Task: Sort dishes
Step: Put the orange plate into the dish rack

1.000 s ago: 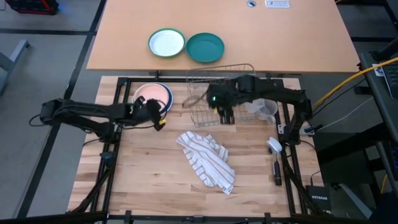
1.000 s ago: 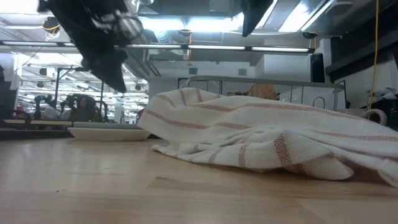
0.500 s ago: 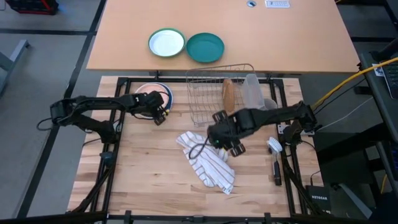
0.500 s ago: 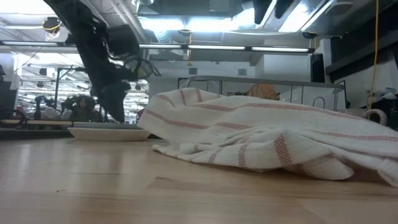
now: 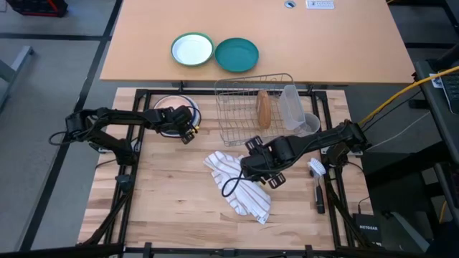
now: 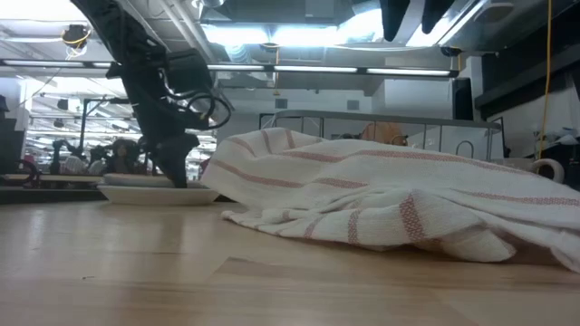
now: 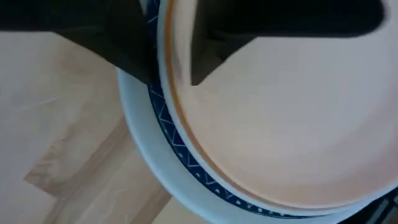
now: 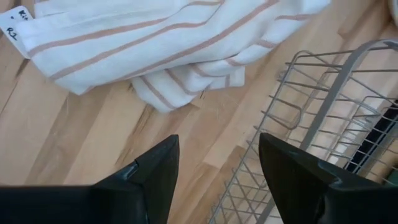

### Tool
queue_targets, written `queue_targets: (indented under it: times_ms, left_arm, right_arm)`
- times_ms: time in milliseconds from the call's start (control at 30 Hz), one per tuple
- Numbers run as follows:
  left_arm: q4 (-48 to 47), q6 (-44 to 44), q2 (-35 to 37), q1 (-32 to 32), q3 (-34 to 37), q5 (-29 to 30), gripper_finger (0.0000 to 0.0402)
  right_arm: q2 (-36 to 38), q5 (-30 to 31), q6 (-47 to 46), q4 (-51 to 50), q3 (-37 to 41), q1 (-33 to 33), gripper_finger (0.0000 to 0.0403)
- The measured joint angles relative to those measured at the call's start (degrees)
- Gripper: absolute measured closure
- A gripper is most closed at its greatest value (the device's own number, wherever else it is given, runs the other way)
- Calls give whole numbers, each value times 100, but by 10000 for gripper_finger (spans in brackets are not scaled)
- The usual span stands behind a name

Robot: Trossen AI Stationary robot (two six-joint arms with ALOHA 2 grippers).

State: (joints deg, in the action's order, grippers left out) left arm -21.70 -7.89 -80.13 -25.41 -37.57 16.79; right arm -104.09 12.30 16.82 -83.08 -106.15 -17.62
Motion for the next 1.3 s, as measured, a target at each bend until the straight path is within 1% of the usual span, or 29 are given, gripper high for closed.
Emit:
queue_targets:
  times_ms: [100,167,333,400,500,667,733,833,1033,1167,1300]
  left_arm:
    - [-89,-15,10,38,-74,7,379]
    - [-88,55,11,76,-174,3,390]
    - [-543,98,21,198,-562,-12,385]
    - [-898,103,25,265,-766,-12,393]
    - [-1458,87,25,408,-1066,-23,394]
    - [-2327,86,27,729,-1532,-23,396]
    - [-2513,88,35,847,-1651,-21,396]
    - [-2522,105,54,957,-1690,-22,394]
    - [-2761,-189,56,1066,-1684,-19,397]
    - [-2998,-263,134,1308,-1684,-85,398]
    - [-3071,-408,377,1625,-1683,-81,398]
  right_arm:
    - [0,341,0,154,0,1,178]
    - [0,602,2,182,0,1,178]
    - [0,915,20,435,0,1,178]
    - [0,1035,22,545,0,1,178]
    - [0,1214,72,749,0,1,178]
    - [-68,1383,536,1154,0,1,178]
    - [-100,1398,748,1373,0,8,178]
    - [-184,1414,1035,1677,-2,36,178]
    - [-431,1368,1092,1887,-2,91,178]
    - [-710,1427,1503,1947,-2,240,178]
    - [-926,1640,1935,2114,-2,451,178]
